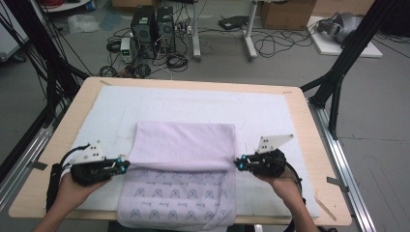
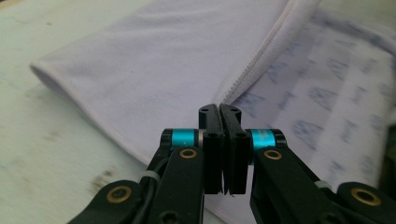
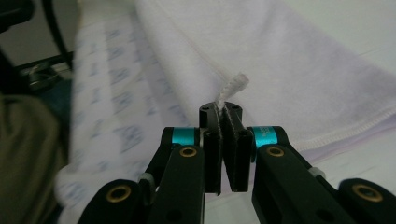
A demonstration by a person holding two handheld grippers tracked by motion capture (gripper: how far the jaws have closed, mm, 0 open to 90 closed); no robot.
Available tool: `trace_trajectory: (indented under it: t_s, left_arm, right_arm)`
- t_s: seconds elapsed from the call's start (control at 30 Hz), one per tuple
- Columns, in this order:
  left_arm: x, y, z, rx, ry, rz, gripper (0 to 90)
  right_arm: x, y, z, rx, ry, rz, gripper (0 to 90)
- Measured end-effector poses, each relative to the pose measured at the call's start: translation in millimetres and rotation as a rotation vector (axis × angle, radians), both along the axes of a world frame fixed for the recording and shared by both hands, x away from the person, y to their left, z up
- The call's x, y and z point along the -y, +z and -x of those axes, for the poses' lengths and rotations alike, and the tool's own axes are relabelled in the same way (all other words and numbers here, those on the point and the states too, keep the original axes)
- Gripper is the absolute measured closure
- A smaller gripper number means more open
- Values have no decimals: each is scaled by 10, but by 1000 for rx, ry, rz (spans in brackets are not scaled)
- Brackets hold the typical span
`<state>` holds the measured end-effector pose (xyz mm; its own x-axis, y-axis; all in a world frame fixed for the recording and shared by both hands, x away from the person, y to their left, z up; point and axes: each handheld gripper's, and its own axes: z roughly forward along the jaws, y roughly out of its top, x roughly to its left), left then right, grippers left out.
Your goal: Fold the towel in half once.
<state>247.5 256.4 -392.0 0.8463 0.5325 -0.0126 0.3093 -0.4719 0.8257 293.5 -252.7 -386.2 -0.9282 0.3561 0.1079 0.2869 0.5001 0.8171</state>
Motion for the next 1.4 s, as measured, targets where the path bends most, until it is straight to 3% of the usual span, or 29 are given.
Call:
trace_trajectory:
  t_s: [0.03, 0.07, 0.17, 0.27, 0.4, 0.5, 0.53, 0.63, 0.8, 0.9, 0.97, 1.03, 1.13, 1.23, 1.3, 1.4]
  left_arm:
    - [1, -16, 83, -2, -14, -2, 834]
    - [4, -27, 129, -6, -17, 0, 738]
    - [22, -65, 130, -10, -18, -20, 620]
    - [55, -136, 7, -20, -18, -40, 633]
    - [134, -306, -176, -63, -17, -57, 653]
    - [208, -446, -235, -97, -23, -89, 619]
    - [227, -490, -241, -104, -25, -101, 582]
    - [239, -502, -198, -82, -18, -90, 558]
    - [246, -510, -130, -61, -10, -88, 626]
    - [239, -484, -90, -63, -20, -99, 619]
    - [234, -471, -56, -61, -22, -101, 563]
    - [245, -478, -35, -52, -23, -110, 567]
    - [275, -486, -39, -47, -39, -121, 648]
    - [311, -483, -30, -34, -60, -129, 836]
    - [308, -477, -30, -32, -62, -128, 871]
    - [268, -449, -24, -40, -59, -112, 878]
  right_arm:
    - [7, -29, 88, -15, 18, -8, 841]
    - [20, -58, 171, -26, 36, -18, 780]
    - [54, -66, 248, -16, 32, -33, 666]
    - [20, -80, 194, -19, 1, -38, 615]
    - [-111, -258, 65, -12, 5, 40, 602]
    - [-157, -394, -2, -71, 9, 52, 595]
    - [-170, -428, -8, -71, 12, 56, 586]
    - [-222, -496, 32, -101, 26, 68, 564]
    - [-292, -576, 106, -127, 61, 78, 534]
    - [-289, -565, 136, -128, 66, 65, 540]
    - [-289, -552, 158, -119, 71, 63, 539]
    - [-270, -512, 175, -112, 67, 29, 547]
    - [-258, -475, 163, -85, 35, 30, 566]
    - [-301, -507, 142, -89, 41, 74, 704]
    - [-329, -520, 151, -104, 63, 89, 806]
    - [-329, -493, 185, -105, 93, 69, 851]
